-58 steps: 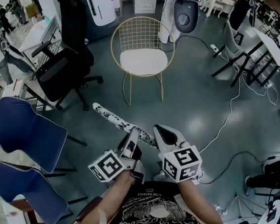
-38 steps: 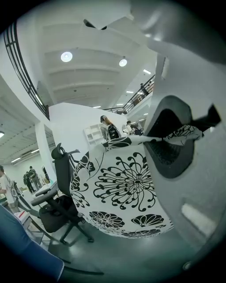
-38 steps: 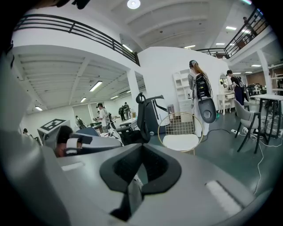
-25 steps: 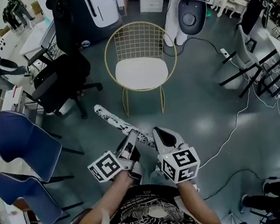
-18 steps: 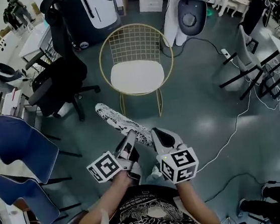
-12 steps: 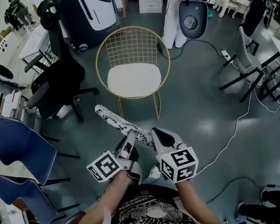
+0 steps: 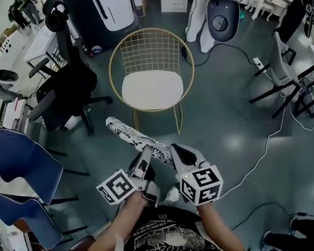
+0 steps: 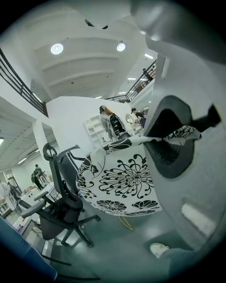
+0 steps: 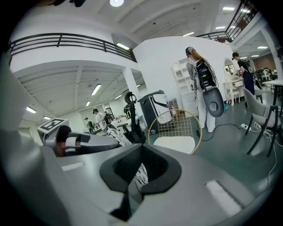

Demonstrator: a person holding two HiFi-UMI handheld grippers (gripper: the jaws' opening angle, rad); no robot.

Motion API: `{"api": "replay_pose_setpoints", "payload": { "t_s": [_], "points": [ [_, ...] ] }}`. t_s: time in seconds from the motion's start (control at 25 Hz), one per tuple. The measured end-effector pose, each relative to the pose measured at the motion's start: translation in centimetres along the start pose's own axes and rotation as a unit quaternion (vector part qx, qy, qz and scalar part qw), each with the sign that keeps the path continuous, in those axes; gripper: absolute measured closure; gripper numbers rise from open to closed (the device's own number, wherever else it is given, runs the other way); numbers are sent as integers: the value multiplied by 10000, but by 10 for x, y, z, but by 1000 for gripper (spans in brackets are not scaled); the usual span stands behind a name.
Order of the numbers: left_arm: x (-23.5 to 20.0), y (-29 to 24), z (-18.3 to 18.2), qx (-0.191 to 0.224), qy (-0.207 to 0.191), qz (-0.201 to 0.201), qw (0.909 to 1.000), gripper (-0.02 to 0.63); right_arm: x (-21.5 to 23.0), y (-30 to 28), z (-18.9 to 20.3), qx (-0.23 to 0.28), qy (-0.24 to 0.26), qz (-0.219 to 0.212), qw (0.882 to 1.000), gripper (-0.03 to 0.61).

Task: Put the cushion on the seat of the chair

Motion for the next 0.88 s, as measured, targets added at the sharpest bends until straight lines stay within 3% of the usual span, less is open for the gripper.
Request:
{"api": "replay_pose_setpoints", "payload": {
  "t_s": [0.36, 0.88],
  "points": [
    [-20, -47, -25, -203, 244, 67, 9995, 604, 18, -44, -15, -133, 7, 196, 9997, 580],
    [-42, -140, -110, -580, 409, 324, 9970, 604, 50, -140, -72, -69, -12, 714, 9974, 580]
  ]
}}
Point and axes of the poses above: the fingertips, and each gripper's own axes: y backward along the fingers, x to its right, z out of its underside, the point moved 7 cm from there along y, backward along the fingers, and after that the axes turned 4 degrees about x, right-handed, at the moved point
